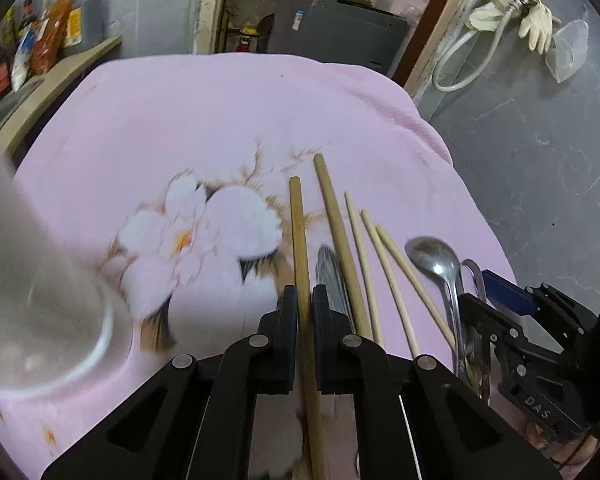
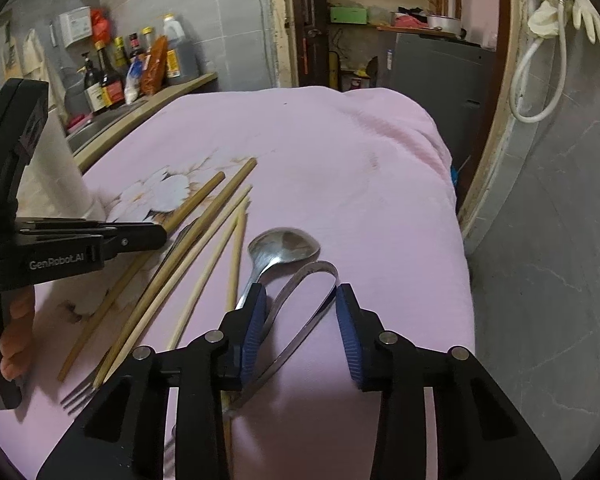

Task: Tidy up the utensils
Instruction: 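Grasp a bamboo chopstick with the left tool while the right tool grasps the silver tongs, then lift the chopstick and tongs and carry both toward the white basket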

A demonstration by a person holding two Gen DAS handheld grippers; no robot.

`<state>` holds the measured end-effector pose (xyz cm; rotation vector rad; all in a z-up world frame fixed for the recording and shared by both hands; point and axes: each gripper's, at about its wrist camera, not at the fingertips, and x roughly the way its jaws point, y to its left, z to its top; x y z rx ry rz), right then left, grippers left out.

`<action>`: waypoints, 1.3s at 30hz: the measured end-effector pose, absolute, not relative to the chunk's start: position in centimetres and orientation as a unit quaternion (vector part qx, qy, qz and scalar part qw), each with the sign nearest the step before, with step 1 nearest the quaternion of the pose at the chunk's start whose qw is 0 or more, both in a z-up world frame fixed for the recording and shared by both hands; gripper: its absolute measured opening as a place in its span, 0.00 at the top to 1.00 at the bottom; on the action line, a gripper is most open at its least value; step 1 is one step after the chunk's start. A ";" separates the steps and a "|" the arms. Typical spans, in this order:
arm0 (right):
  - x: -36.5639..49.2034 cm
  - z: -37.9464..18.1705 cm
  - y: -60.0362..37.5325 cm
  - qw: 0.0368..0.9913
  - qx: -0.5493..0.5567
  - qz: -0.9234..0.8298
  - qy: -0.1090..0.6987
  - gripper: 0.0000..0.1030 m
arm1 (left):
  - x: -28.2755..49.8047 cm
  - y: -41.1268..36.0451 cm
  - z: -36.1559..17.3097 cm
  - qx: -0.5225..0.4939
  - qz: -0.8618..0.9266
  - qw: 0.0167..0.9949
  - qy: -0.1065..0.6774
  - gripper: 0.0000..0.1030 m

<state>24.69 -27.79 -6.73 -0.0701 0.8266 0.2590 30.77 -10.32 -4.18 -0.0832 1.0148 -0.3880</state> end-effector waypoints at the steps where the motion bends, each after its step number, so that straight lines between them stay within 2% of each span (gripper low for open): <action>1: 24.4 -6.7 -27.7 0.906 -0.039 0.130 0.401 0.69 | 30.4 -10.2 -4.1 -0.045 -0.184 0.853 0.486 0.95; 9: 21.7 -6.6 -26.6 0.896 -0.102 0.144 0.407 0.73 | 27.7 -9.3 -3.5 -0.041 -0.205 0.828 0.520 0.94; 13: 21.9 -6.6 -26.8 0.894 -0.093 0.134 0.416 0.72 | 28.2 -9.7 -3.4 -0.029 -0.211 0.816 0.537 0.94; 18: 22.7 -6.9 -26.8 0.893 -0.086 0.119 0.426 0.65 | 29.7 -10.8 -3.5 -0.002 -0.221 0.800 0.558 0.93; 22: 22.9 -7.0 -26.8 0.893 -0.066 0.112 0.432 0.63 | 30.2 -11.6 -3.4 0.016 -0.217 0.798 0.562 0.92; 25: 22.6 -7.1 -26.2 0.894 -0.082 0.101 0.430 0.65 | 29.8 -12.2 -3.3 0.035 -0.212 0.807 0.550 0.92; 29: 22.2 -6.8 -26.6 0.895 -0.064 0.095 0.431 0.77 | 29.0 -12.3 -3.7 0.024 -0.210 0.818 0.535 0.93; 35: 20.9 -6.2 -28.0 0.904 -0.006 0.111 0.413 0.78 | 27.4 -11.2 -3.6 -0.016 -0.226 0.823 0.520 0.95; 39: 18.4 -4.9 -27.9 0.926 0.007 0.123 0.356 0.78 | 25.4 -10.4 -2.5 -0.031 -0.241 0.844 0.478 0.95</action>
